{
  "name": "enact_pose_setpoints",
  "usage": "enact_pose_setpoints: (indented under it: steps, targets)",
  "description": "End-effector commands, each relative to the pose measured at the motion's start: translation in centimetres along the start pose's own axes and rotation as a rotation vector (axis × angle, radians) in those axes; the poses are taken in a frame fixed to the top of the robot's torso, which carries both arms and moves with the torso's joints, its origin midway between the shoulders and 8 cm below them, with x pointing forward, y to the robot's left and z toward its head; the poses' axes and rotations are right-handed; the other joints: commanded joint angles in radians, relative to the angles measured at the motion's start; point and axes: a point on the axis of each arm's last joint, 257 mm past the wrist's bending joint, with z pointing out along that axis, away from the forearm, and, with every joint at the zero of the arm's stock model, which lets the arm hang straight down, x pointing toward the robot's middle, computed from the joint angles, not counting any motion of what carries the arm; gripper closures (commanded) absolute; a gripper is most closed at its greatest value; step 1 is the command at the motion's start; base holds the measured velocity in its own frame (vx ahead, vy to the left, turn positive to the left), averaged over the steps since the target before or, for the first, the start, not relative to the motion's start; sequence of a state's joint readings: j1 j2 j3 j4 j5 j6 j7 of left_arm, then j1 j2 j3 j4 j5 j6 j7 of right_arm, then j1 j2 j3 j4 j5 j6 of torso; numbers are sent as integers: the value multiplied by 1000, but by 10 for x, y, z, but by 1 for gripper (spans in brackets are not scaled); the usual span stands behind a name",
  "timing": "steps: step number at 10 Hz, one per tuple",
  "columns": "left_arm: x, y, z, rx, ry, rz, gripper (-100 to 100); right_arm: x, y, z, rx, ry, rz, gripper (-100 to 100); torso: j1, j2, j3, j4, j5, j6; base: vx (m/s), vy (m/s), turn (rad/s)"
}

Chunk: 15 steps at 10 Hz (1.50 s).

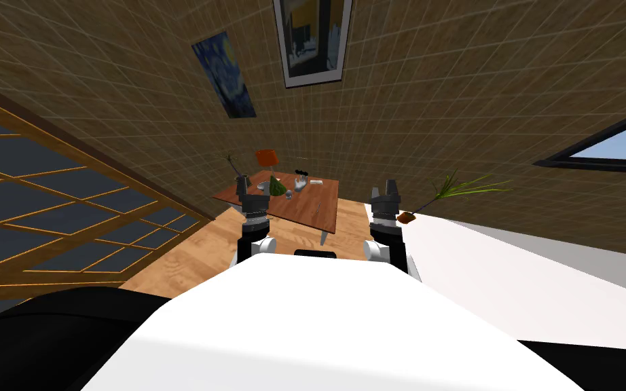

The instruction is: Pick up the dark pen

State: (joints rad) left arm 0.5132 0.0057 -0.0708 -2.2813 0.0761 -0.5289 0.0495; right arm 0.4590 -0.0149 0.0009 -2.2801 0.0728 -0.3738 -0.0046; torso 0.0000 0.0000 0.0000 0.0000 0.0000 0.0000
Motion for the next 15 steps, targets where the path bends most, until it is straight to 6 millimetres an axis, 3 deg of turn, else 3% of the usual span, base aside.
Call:
enact_pose_setpoints:
  steps: [1,5,6,10,11,12,15]
  targets:
    - [0,0,0,0,0,0,0,-1,-17,1,40,22,14,-100,0,0,0,0,0,0,-4,29,133]
    - [0,0,0,0,0,0,0,-15,-73,5,180,33,74,-100,4,0,0,0,1,0,-8,59,130]
    - [0,0,0,0,0,0,0,-15,-74,5,182,32,85,-100,4,0,0,0,1,0,0,43,44]
    - [0,0,0,0,0,0,0,-41,-134,5,334,-12,158,-100,3,0,0,0,1,0,-5,43,129]
    - [0,0,0,0,0,0,0,-41,-135,4,337,-15,177,-100,3,0,0,0,1,0,0,32,81]
    - [0,0,0,0,0,0,0,-52,-152,5,383,-39,196,-100,2,0,0,0,0,0,4,42,162]
    - [0,0,0,0,0,0,0,-65,-179,0,451,-83,257,-100,2,0,0,0,1,0,-1,35,107]
